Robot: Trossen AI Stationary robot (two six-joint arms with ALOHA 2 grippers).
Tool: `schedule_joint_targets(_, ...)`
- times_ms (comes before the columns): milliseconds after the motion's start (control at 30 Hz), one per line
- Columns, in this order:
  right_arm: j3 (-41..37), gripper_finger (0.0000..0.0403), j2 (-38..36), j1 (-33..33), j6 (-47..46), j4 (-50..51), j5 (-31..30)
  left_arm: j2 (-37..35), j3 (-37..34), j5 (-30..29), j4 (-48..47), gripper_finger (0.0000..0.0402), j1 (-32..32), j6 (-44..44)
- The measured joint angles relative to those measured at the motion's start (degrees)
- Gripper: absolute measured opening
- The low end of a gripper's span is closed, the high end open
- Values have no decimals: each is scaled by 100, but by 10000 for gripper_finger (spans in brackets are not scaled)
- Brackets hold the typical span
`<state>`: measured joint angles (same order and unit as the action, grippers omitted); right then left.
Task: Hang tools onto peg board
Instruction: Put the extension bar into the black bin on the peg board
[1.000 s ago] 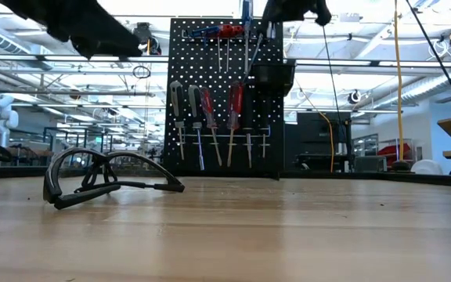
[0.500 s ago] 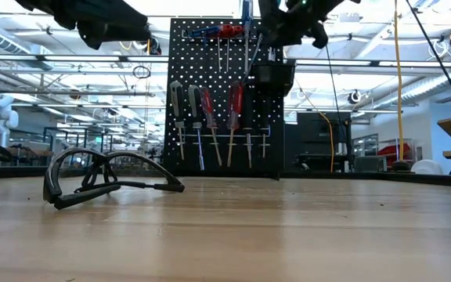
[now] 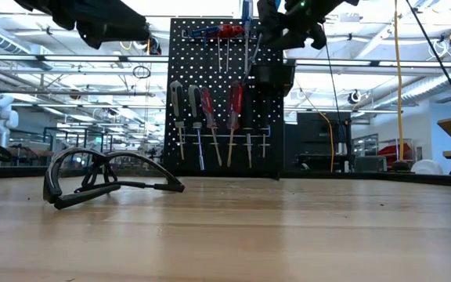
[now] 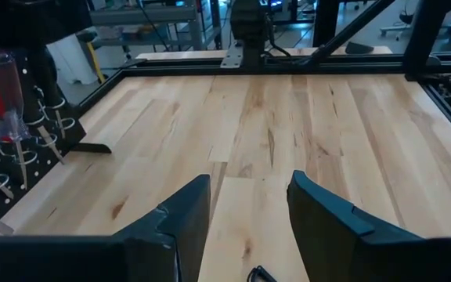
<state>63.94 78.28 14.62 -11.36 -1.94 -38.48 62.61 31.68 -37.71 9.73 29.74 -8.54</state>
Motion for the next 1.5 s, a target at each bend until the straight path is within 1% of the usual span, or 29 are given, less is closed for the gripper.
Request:
schedule_joint_targets(133,0,211,-64,-111,0,14,86,0,0,0,-1,173,0,0)
schedule_joint_targets(267,0,219,-207,-271,-23,107,244,0,0,2,-6,173,0,-2)
schedule_joint_targets(300,2,218,-218,-308,-68,80,353,0,0,2,-4,173,0,-2)
schedule_joint_targets(367,7,207,-217,-342,-266,84,762,0,0,2,-12,173,0,0)
schedule_joint_targets(400,7,196,-179,-344,-362,90,990,0,0,2,-12,173,-4,-2)
schedule_joint_targets(467,7,154,-64,-344,-435,113,1315,0,0,1,-10,173,-15,-2)
schedule_joint_targets(500,7,124,3,-344,-432,203,1380,0,0,2,-10,173,-15,-4)
schedule_joint_targets(567,7,49,116,-374,-350,323,1485,0,0,2,3,173,-13,-16)
schedule_joint_targets(600,4,25,148,-395,-259,391,1457,0,0,2,2,173,-13,-54)
schedule_joint_targets(633,2,16,162,-428,-192,395,1371,0,0,2,3,173,-13,-128)
schedule_joint_targets(700,2,12,166,-489,-185,363,1182,0,0,2,3,173,-11,-164)
schedule_joint_targets(767,2,4,102,-537,-172,380,1150,0,0,4,-14,173,-9,-164)
schedule_joint_targets(833,6,2,55,-540,-242,340,1141,0,0,4,-16,173,-9,-160)
schedule_joint_targets(1100,4,0,57,-331,-877,1026,1136,0,0,4,-38,173,-9,-157)
schedule_joint_targets(1233,4,0,57,-333,-1026,1175,547,0,0,4,-40,173,-9,-156)
schedule_joint_targets(1333,4,0,59,-357,-952,1210,88,0,0,4,-41,173,-9,-157)
schedule_joint_targets(1500,2,0,57,-619,-389,607,100,0,0,4,-41,173,-9,-155)
